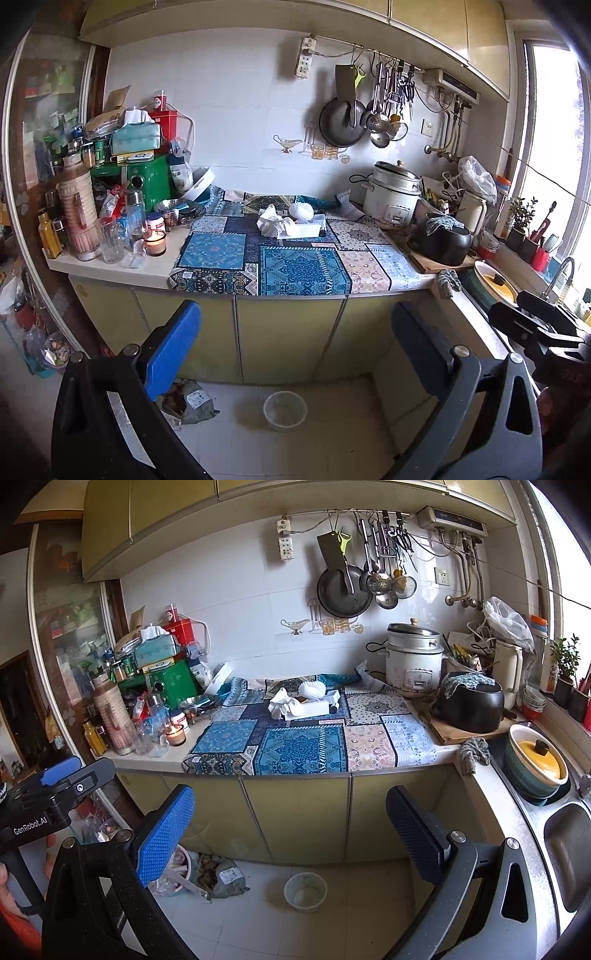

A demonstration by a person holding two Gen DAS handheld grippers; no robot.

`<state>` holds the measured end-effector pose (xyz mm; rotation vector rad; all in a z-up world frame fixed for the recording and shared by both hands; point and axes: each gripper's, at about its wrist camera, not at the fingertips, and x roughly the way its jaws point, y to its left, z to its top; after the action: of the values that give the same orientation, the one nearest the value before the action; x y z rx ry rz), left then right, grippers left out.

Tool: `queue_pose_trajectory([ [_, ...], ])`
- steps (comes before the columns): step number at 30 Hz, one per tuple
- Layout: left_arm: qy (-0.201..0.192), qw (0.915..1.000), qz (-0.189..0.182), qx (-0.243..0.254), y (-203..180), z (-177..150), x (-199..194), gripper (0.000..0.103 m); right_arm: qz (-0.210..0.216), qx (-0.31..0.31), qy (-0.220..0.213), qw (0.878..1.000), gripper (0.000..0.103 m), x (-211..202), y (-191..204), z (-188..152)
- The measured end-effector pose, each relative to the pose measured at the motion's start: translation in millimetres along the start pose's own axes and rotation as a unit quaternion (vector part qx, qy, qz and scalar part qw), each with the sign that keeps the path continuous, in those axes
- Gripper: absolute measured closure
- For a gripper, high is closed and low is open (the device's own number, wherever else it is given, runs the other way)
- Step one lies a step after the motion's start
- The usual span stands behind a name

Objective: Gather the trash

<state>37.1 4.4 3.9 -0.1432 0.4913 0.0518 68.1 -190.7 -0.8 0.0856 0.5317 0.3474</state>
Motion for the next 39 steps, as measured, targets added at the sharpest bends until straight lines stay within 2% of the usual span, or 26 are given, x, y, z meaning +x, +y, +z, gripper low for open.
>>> queue_pose_trajectory([
  [10,0.011,0.9993,0.031,-0.016,-13.2,2.7,15.5,0.000,0.012,-0.011,0.004,1.000,0.000,15.7,-20.7,1.9],
  [17,0.032,0.9983,0.045,-0.015,-12.5,13.4,54.9,0.000,0.008,-0.004,0.020,1.000,0.000,44.1,-34.6,9.3],
  [26,0.053,0.9979,0.034,-0.011,9.2,39.8,151.4,0.000,-0.005,0.010,0.031,0.999,0.000,117.3,-45.7,37.2],
  [30,0.060,0.9979,0.027,0.000,21.7,68.3,205.6,0.000,-0.021,0.013,0.041,0.999,0.000,160.7,-46.2,59.7],
  [39,0.081,0.9962,-0.015,0.029,55.9,133.4,319.4,0.000,-0.054,0.052,0.061,0.995,0.000,255.6,-53.8,104.6],
])
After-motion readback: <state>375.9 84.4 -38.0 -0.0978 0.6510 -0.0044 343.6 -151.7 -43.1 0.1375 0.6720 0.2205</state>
